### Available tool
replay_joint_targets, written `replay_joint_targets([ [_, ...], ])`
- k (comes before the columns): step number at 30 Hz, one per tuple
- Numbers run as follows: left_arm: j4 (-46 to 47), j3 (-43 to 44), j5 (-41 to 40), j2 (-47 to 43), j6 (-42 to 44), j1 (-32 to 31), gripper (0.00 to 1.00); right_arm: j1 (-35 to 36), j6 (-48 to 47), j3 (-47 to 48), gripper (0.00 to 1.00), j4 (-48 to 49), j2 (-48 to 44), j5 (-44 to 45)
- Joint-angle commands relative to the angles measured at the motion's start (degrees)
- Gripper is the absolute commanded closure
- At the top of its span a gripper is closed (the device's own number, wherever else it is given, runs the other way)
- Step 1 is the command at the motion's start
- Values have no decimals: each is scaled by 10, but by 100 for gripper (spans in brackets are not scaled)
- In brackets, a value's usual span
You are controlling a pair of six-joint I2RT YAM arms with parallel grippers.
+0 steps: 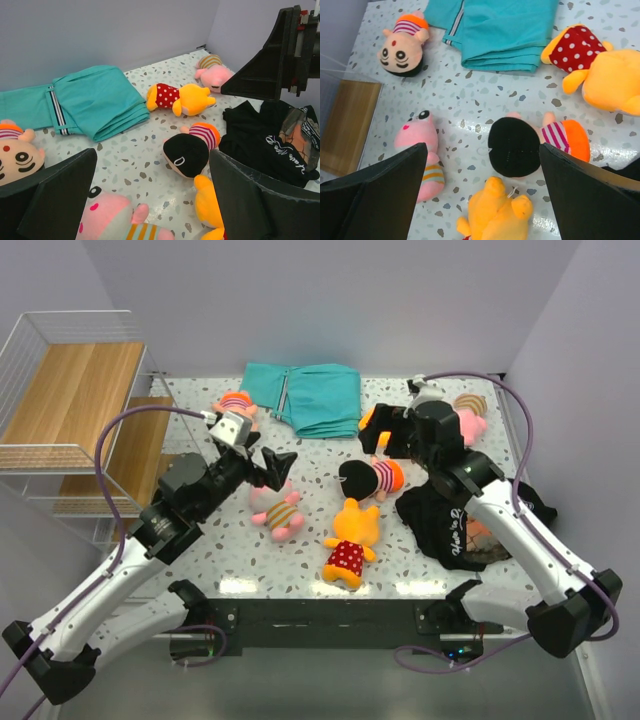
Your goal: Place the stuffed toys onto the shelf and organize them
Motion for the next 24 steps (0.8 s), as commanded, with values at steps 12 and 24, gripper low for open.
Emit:
replay_joint_targets([
  [12, -34, 20, -50, 50, 15, 2, 2, 0, 29, 73, 35, -89, 224, 59],
  [24, -39, 23, -47, 60, 11, 2, 4, 39, -16, 94, 35, -107, 327, 94],
])
